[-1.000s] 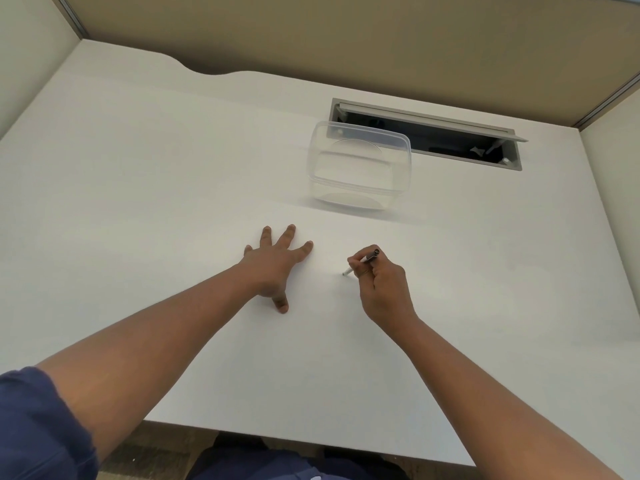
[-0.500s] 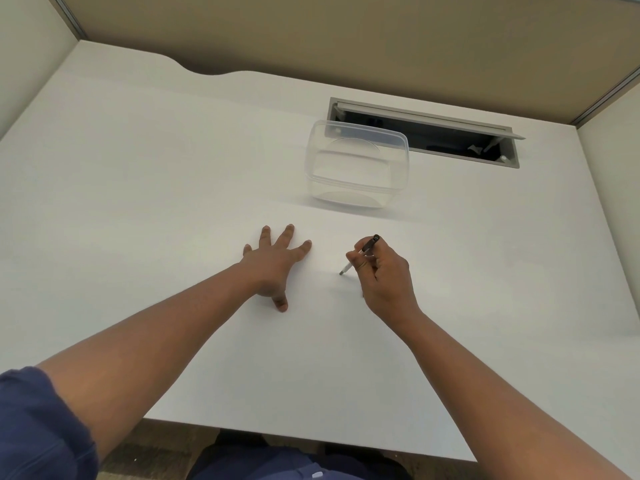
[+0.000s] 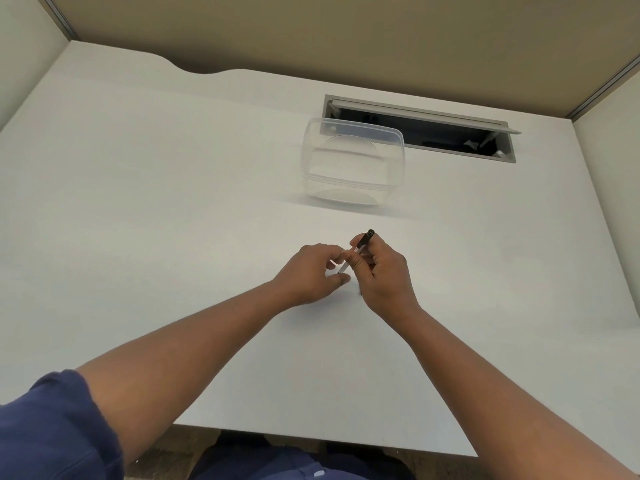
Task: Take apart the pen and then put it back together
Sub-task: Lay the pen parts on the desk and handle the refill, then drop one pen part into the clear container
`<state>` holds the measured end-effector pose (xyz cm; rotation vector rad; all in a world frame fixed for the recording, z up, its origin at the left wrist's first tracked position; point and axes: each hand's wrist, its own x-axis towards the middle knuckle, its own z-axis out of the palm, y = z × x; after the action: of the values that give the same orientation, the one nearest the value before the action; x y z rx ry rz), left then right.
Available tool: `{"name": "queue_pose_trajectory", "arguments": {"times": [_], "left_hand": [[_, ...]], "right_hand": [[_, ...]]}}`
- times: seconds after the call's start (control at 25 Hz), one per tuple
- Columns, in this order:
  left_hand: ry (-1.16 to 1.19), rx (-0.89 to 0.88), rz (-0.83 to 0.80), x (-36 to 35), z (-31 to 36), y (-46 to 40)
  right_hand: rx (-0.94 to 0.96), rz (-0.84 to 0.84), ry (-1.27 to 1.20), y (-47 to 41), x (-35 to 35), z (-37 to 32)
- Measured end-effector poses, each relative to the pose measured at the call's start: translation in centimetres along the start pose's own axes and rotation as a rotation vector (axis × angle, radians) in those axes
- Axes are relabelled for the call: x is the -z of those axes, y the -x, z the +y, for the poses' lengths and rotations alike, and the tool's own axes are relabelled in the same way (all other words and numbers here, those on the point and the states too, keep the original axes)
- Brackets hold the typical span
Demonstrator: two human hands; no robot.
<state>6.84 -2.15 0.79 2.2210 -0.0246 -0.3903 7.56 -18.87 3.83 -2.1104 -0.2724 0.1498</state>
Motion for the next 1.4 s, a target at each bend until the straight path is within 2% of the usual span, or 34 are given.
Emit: {"name": "queue_pose_trajectory", "arguments": {"times": [0.16, 0.44, 0.56, 0.68, 0.84, 1.08, 1.16, 1.24, 1.32, 1.4], "left_hand": [[0.010, -0.061, 0.023, -0.4, 0.2, 0.2], [0.082, -0.046, 0.024, -0.2, 0.5, 0.4], [0.270, 0.066, 0.056, -0.2, 0.7, 0.5], [0.599, 0.210, 0.100, 0.0, 0.6, 0.5], [0.914, 0.349, 0.070, 0.5, 0.6, 0.9], [1.107, 0.436, 0.048, 0.3, 0.5, 1.5], [1.077, 0.445, 0.029, 0.3, 0.5, 1.7], [0.880, 0.471, -0.011, 0.7, 0.6, 2.1], [0.479, 0.448, -0.003, 1.2, 0.9, 2.5], [-0.050, 0.242, 0.163, 1.6, 0.8, 3.1]], "right_hand": [[0.000, -0.004, -0.005, 0.2, 0.0, 0.3], [-0.026, -0.015, -0.035, 0.4, 0.0, 0.0], [-0.079, -0.021, -0.042, 0.8, -0.1, 0.5], [-0.125, -0.052, 0.031, 1.3, -0.4, 1.3], [-0.119, -0.137, 0.146, 1.5, -1.0, 1.8], [-0.073, -0.105, 0.210, 1.6, -1.8, 1.7], [-0.071, -0.094, 0.205, 1.6, -1.8, 1.6], [-0.072, -0.084, 0.207, 1.8, -1.7, 1.4], [-0.080, -0.081, 0.227, 1.9, -1.5, 1.4], [-0.090, -0.097, 0.259, 2.0, -1.3, 1.6]]}}
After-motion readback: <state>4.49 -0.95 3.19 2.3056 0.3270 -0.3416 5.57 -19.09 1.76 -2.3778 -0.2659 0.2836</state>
